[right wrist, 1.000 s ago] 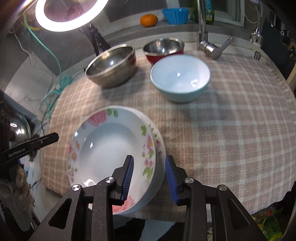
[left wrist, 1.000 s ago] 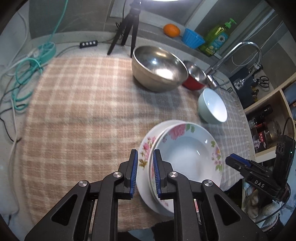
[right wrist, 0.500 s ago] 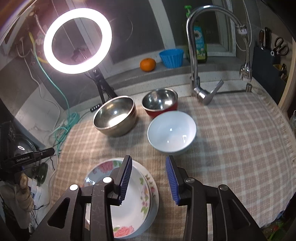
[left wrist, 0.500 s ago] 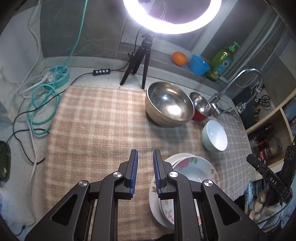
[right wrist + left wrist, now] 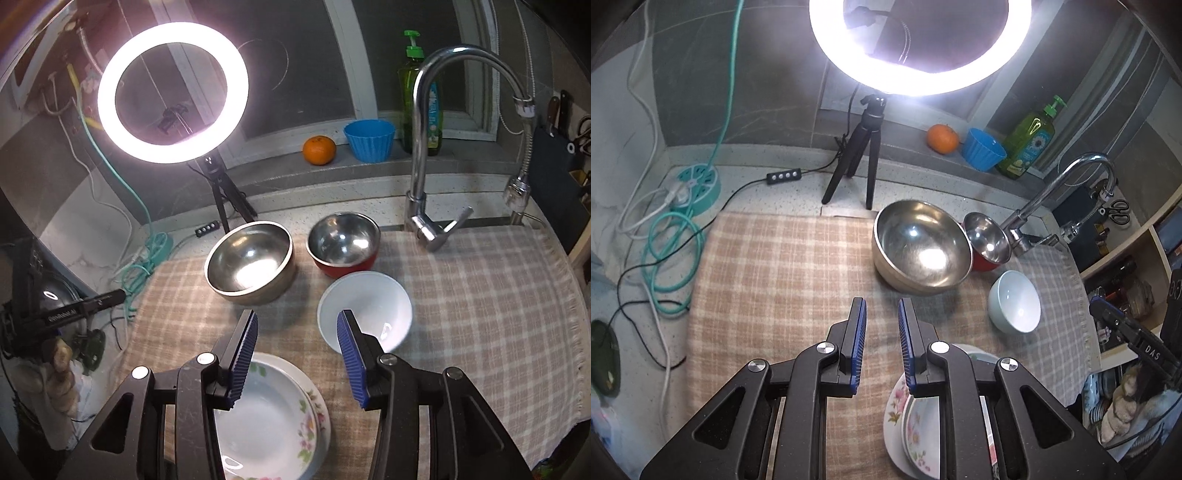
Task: Organize plates and bowls
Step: 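Move both grippers to the rim of the large steel bowl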
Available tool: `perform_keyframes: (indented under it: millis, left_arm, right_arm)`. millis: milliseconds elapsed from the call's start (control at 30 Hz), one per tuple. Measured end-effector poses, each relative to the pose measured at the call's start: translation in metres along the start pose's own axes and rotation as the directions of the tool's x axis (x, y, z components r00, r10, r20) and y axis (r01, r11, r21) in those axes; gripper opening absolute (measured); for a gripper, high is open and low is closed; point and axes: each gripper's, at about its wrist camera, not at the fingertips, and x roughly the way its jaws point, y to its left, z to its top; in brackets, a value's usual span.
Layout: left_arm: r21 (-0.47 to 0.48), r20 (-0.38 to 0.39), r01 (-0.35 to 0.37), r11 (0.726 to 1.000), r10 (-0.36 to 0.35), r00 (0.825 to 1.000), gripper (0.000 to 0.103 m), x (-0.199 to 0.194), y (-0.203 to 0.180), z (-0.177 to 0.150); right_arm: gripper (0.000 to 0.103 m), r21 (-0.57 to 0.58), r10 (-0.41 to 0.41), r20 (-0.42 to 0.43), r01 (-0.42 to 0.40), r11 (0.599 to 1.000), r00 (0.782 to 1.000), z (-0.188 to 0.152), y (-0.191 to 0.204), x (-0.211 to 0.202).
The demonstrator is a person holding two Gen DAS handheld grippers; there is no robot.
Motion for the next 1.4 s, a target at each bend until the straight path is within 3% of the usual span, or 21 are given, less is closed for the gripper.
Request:
perform_keyframes:
  millis: [200,367,833,1400]
  left_arm:
    - [-0.019,-0.035,0.036,0.999,-0.037,0.999,0.016,0.028,-0.004,0.020]
    - [-0.027,-0.070,0.018,0.999,-0.020,0.997,0.016,0.060,-0.005,0.034]
    - [-0.104,-0.151,0.015,0.994,-0.031,0.988,0.020,0.120,0.010,0.053]
    - [-0.121,-0.190,0.006,0.993,-0.029,0.981,0.020,0.146,0.016,0.057]
  right_arm:
    - [0.041,0.007,0.035,-0.017,-0.035,0.999,0.999,0.028,0.004,0.027]
    - [0.041,0.020,0.048,-0.055,-0.047,0.999,0.997,0.043,0.006,0.067]
    - [0.033,0.093,0.058,-0.205,-0.040,0.995,0.977,0.059,-0.005,0.162]
    - [0.023,0.112,0.063,-0.278,-0.032,0.993,0.958,0.059,-0.001,0.204]
